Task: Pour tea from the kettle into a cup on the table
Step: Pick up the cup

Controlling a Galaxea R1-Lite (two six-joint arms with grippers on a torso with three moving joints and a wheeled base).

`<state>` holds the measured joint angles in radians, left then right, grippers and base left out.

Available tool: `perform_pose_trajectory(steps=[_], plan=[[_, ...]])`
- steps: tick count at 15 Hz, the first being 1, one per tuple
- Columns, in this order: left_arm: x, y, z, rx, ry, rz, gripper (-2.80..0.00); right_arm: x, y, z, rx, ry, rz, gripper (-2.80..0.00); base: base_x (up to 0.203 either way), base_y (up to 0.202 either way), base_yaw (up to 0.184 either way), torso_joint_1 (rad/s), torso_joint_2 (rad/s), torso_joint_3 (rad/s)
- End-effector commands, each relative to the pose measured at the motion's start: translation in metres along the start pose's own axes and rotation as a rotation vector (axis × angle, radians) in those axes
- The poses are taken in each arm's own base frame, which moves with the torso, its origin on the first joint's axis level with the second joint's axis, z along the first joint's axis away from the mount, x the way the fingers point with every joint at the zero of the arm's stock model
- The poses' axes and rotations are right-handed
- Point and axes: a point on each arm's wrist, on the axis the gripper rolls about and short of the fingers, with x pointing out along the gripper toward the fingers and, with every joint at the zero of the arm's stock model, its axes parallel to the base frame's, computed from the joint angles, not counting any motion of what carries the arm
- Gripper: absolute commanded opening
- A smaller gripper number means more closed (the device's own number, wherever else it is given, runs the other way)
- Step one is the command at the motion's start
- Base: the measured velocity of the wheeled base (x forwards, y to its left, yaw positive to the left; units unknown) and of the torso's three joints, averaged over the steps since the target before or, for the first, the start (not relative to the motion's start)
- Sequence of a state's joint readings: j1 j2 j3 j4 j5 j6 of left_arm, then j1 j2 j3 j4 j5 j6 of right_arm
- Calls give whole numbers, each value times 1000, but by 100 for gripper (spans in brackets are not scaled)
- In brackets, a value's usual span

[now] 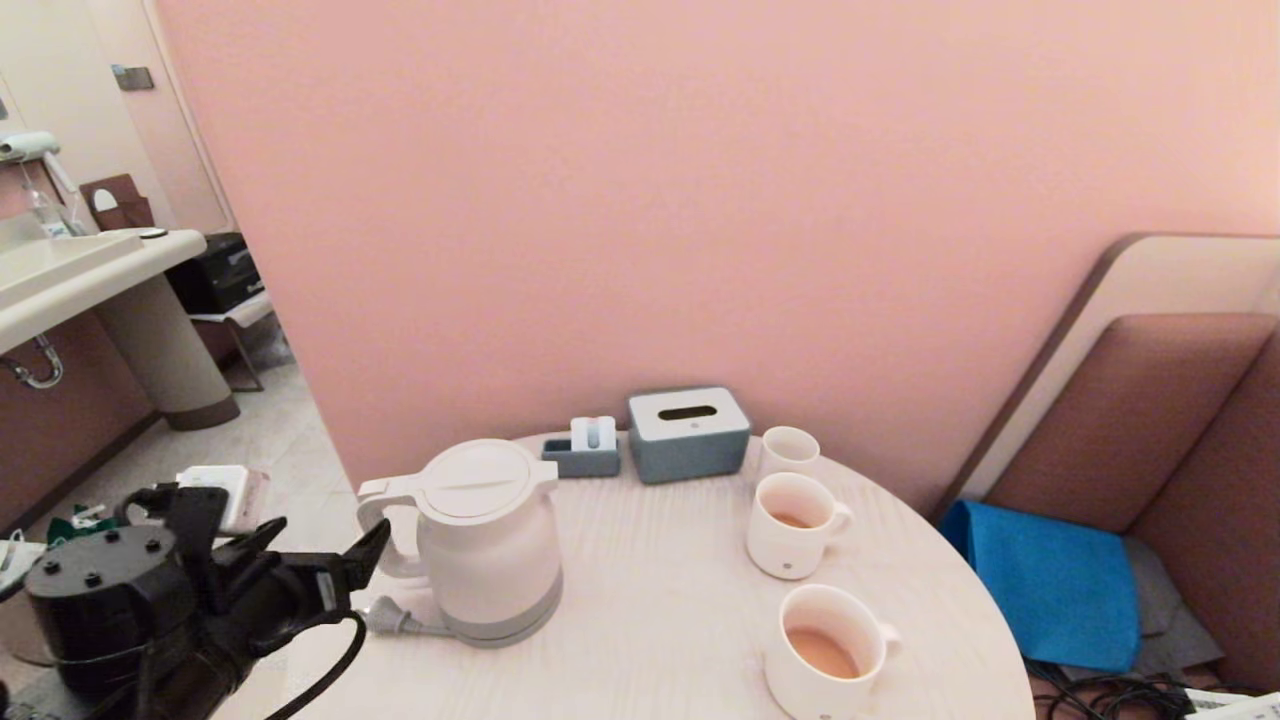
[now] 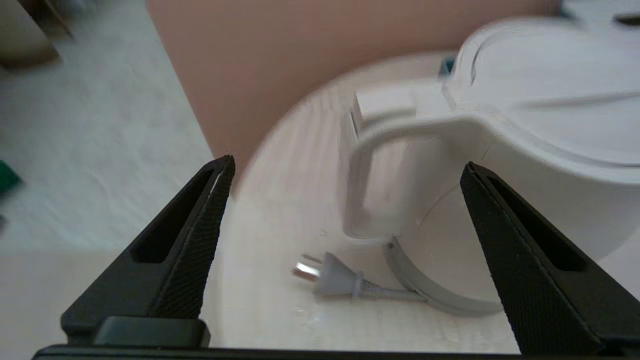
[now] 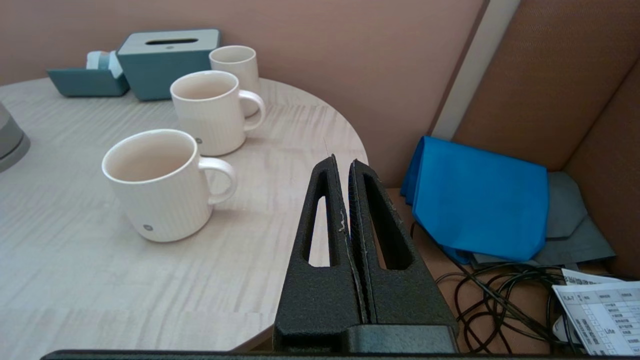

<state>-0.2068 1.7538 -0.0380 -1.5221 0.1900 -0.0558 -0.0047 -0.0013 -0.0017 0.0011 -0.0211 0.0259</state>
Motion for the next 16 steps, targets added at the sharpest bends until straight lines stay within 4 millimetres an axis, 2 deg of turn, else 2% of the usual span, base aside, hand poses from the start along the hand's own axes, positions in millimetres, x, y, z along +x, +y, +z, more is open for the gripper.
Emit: perform_pose_trajectory(steps=[1,4,10,13,15,16], plan=[[-29,5,19,22,-96,24,0,0,0,0,0,0,0,-280,0,0,0,0,0,0],[-65,12,29,81,-113,72,0,0,0,0,0,2,0,-280,0,0,0,0,0,0],[-159,32,47,133,-285,173,0,0,0,0,0,2,0,-280,0,0,0,0,0,0],[-209,44,47,231,-367,361,0,0,0,0,0,2,0,-280,0,0,0,0,0,0],[-231,45,47,265,-395,549,0,0,0,0,0,2,0,-280,0,0,0,0,0,0],[-237,43,41,277,-426,533,0,0,0,0,0,2,0,-280,0,0,0,0,0,0]])
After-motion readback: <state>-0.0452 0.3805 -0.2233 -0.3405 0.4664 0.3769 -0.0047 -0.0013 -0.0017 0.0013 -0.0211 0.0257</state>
